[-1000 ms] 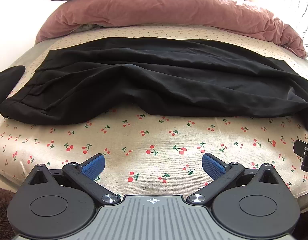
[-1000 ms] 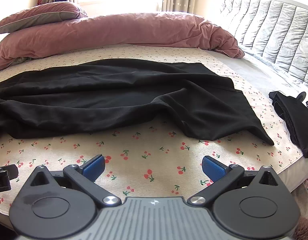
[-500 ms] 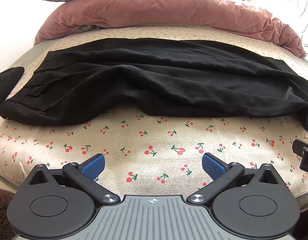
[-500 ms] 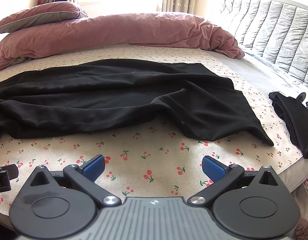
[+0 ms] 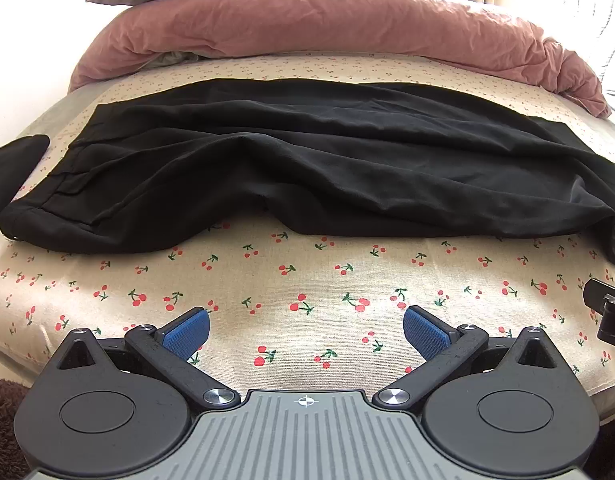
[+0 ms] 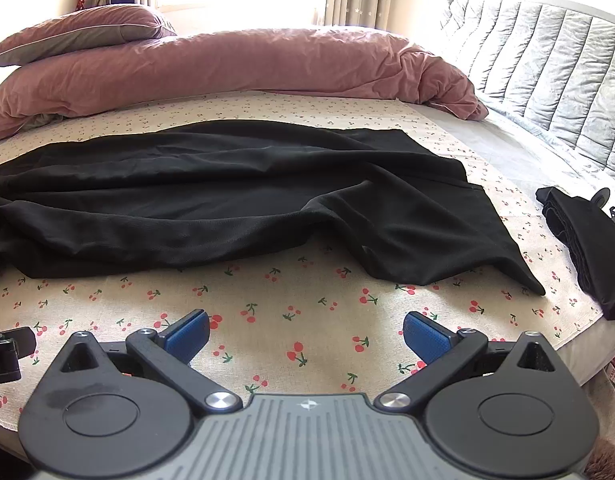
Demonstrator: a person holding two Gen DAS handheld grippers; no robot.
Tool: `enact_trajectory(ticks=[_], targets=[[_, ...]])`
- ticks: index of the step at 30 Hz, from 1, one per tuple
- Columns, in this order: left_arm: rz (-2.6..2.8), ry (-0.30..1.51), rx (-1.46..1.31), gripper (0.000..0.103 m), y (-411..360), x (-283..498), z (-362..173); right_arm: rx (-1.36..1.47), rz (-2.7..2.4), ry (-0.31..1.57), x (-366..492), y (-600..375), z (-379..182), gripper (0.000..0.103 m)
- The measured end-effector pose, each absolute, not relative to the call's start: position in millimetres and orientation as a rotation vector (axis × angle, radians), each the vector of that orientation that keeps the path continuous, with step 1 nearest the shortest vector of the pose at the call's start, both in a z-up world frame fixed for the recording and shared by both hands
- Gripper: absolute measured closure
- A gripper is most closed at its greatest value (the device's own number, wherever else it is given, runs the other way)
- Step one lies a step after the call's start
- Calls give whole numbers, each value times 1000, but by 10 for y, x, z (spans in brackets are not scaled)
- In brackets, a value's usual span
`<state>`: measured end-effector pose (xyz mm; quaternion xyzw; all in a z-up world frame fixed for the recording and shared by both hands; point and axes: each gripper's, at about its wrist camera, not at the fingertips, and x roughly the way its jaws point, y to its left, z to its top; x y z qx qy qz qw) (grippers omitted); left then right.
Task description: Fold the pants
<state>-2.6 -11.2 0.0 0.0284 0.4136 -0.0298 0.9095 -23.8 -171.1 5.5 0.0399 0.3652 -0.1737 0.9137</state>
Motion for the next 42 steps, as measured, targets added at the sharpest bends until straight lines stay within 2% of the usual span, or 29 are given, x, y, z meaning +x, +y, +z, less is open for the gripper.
enact_trajectory(ticks=[42], targets=[[-18,835,58,0,15,21,5,57,-369,747,-224,-1739,55,0]])
